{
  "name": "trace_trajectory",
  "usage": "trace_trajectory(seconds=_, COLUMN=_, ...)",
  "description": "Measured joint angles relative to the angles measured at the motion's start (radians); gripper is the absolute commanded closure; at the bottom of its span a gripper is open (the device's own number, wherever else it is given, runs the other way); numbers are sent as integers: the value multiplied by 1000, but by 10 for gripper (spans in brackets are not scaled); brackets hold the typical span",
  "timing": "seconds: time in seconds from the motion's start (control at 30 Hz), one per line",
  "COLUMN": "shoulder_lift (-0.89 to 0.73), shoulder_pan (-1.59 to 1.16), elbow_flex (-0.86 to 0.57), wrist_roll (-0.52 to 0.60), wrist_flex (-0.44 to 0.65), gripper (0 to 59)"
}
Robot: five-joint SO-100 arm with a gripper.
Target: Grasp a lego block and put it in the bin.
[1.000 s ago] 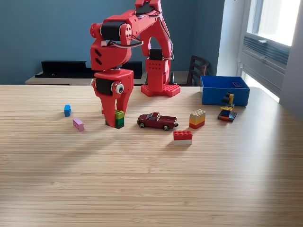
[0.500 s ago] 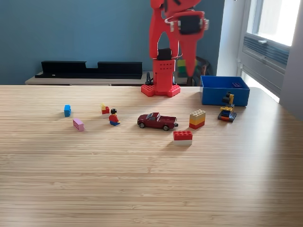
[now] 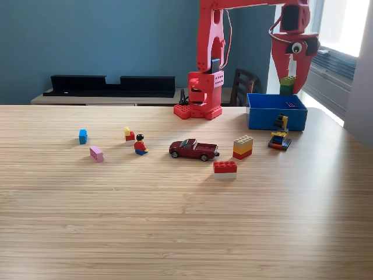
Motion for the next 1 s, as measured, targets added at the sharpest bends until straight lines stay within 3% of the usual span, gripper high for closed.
trace_trajectory(seconds=0.33, shoulder_lift=0, shoulder_pan=-215, elbow_flex=115, wrist_roll=-84, wrist_flex=2, gripper=584)
trace_trajectory(seconds=0.5, shoulder_lift=0, shoulder_pan=-235, elbow_flex=115, wrist_roll=-155, wrist_flex=2, gripper=406)
trace_trajectory(seconds=0.67, shoulder_lift=0, shoulder_pan=-235, elbow_flex=115, wrist_roll=-202, wrist_flex=8, gripper=362)
trace_trajectory(seconds=0.8, shoulder_lift=0, shoulder_pan=-235, elbow_flex=115, wrist_roll=-221, wrist_flex=28, gripper=413)
trace_trajectory(seconds=0.93, shoulder_lift=0, shoulder_pan=-235, elbow_flex=89, wrist_roll=-218, wrist_flex=28, gripper=582)
trace_trajectory(seconds=1.0, shoulder_lift=0, shoulder_pan=-216, elbow_flex=64, wrist_roll=-209, wrist_flex=28, gripper=585)
